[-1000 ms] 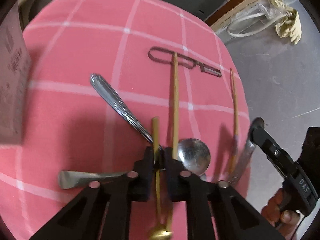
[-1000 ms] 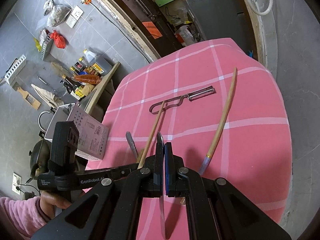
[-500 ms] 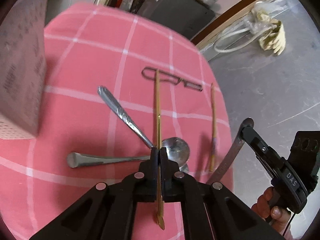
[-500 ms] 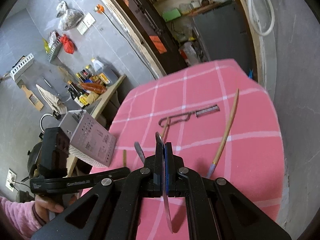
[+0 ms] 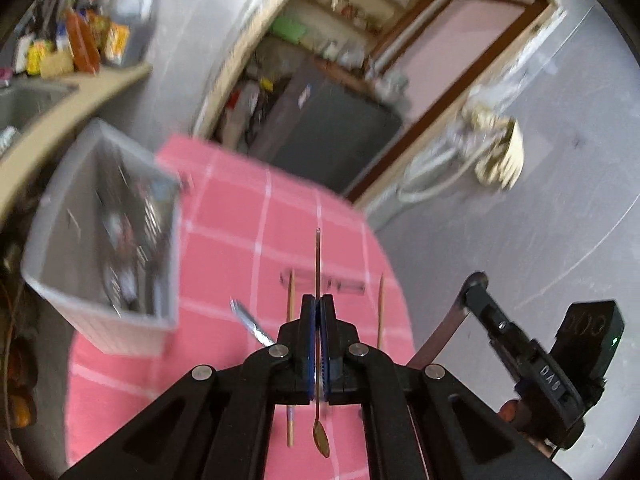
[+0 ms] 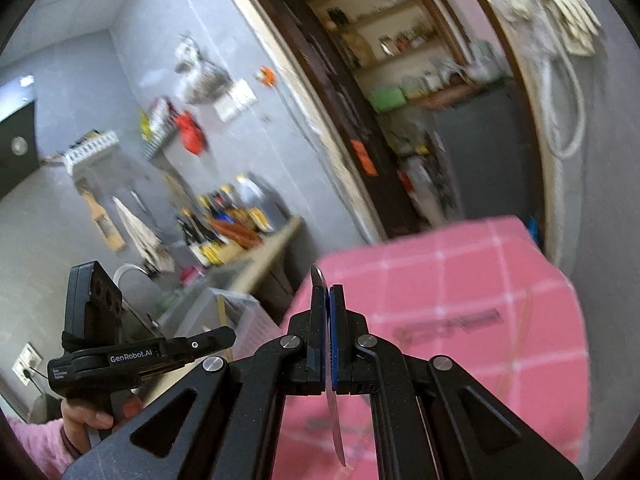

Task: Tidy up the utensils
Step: 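Open the left tool over the holder while the right tool releases its knife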

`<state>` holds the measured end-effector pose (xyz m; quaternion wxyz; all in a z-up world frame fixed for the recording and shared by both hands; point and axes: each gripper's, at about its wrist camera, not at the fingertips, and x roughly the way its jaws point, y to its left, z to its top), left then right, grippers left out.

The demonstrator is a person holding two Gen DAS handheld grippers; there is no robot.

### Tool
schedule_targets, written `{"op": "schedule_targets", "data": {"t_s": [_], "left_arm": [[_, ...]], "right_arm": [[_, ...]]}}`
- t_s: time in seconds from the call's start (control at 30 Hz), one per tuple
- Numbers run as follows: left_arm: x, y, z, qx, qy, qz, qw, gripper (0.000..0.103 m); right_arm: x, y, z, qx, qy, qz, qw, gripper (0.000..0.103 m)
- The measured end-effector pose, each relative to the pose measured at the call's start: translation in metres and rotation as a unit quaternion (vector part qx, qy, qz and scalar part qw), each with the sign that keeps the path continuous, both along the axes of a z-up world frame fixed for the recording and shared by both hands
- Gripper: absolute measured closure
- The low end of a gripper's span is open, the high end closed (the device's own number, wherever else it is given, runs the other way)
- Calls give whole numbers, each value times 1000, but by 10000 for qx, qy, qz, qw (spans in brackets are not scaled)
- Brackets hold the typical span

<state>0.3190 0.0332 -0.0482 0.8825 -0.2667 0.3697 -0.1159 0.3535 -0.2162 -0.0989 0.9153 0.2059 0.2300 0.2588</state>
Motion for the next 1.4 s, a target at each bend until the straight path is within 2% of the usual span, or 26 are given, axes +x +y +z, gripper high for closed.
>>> {"op": "schedule_targets", "data": {"t_s": [0.2,0.37,0.57,0.87,1.13,1.4], "left_arm": [[-5,49,52,294,-738,458,9958,100],[-4,86,66,541,-1042,803,9898,100],[6,114,47,815,-1154,1100,9838,100],[20,108,13,1198,-1176,756,9829,100],[13,109,-14,1033,-1014,551,9879,100],[10,109,-20,759,-912,380,9922,99]], "right_arm": [[11,51,43,417,-621,261,9969,101],[18,103,54,527,-925,444,9933,101],[25,145,40,379,-938,389,9941,101],[37,172,2,44,-503,442,9977,101],[33,174,-16,-251,-328,609,9973,101],[31,170,-27,-425,-69,636,9970,100]]}}
